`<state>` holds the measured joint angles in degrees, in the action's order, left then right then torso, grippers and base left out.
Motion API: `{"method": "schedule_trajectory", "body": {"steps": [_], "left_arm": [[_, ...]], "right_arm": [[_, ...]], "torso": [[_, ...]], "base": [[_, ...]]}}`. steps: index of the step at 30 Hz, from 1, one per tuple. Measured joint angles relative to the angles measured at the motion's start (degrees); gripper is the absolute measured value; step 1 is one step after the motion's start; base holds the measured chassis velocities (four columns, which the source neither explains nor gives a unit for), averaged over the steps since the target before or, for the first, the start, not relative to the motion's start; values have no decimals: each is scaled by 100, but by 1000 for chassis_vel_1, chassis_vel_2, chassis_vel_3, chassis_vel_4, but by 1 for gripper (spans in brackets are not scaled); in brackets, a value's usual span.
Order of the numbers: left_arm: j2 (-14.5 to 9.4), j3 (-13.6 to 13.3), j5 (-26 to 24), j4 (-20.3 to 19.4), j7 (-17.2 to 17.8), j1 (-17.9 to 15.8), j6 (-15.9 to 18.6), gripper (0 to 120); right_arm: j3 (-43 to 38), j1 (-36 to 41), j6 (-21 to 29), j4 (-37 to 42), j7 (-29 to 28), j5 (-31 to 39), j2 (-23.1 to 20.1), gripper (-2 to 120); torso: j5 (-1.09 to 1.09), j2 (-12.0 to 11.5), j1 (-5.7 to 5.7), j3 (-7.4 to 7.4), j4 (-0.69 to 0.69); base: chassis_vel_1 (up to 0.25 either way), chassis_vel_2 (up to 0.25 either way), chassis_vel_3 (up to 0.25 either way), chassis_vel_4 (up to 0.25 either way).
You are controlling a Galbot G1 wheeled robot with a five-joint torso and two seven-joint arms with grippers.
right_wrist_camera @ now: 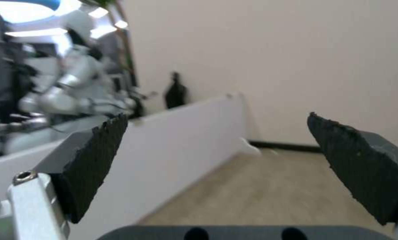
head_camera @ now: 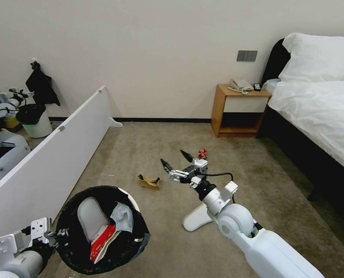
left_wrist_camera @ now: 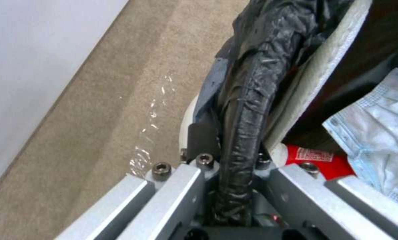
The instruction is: Pick up the trash bin, then pick up the garbage from the floor and place it into the trash bin.
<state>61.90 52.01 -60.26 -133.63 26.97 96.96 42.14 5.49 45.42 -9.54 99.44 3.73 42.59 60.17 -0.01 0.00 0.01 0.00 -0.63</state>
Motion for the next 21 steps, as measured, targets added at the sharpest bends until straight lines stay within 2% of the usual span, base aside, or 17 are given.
{"method": "schedule_trajectory", "body": {"steps": [6,9,11,15,16,18,20,21], "left_arm": [[192,-70,143,-36,-5,-24,0,0],[193,-67,153,-72,-11,8,0,0],[36,51,87,-121,-39,190,0,0],[23,55,76,-127,-42,122,0,0],[100,2,101,-162,-26,32,-1,0],[163,-9,119,-178,-31,19,-1,0],[257,-30,227,-124,-39,48,-1,0],[257,-30,227,-124,-39,48,-1,0]], "right_arm": [[-184,299,85,-206,-470,-264,37,100],[-262,396,154,-243,-573,-291,35,100],[-372,525,227,-324,-697,-318,-46,100],[-566,732,266,-499,-710,-384,-65,100],[-702,881,355,-601,-711,-503,-33,100],[-763,952,486,-659,-747,-592,41,100],[-763,1006,804,-726,-1022,-798,202,100],[-763,1006,804,-726,-1022,-798,202,100]], "torso": [[1,0,0,0,-2],[1,0,0,0,-4],[2,0,0,0,1],[2,0,0,0,0],[0,0,0,0,-6],[1,0,0,0,-6],[1,0,0,0,2],[1,0,0,0,2]], "base": [[0,0,0,0],[0,0,0,0],[0,0,0,0],[0,0,0,0],[0,0,0,0],[0,0,0,0],[0,0,0,0],[0,0,0,0]]}}
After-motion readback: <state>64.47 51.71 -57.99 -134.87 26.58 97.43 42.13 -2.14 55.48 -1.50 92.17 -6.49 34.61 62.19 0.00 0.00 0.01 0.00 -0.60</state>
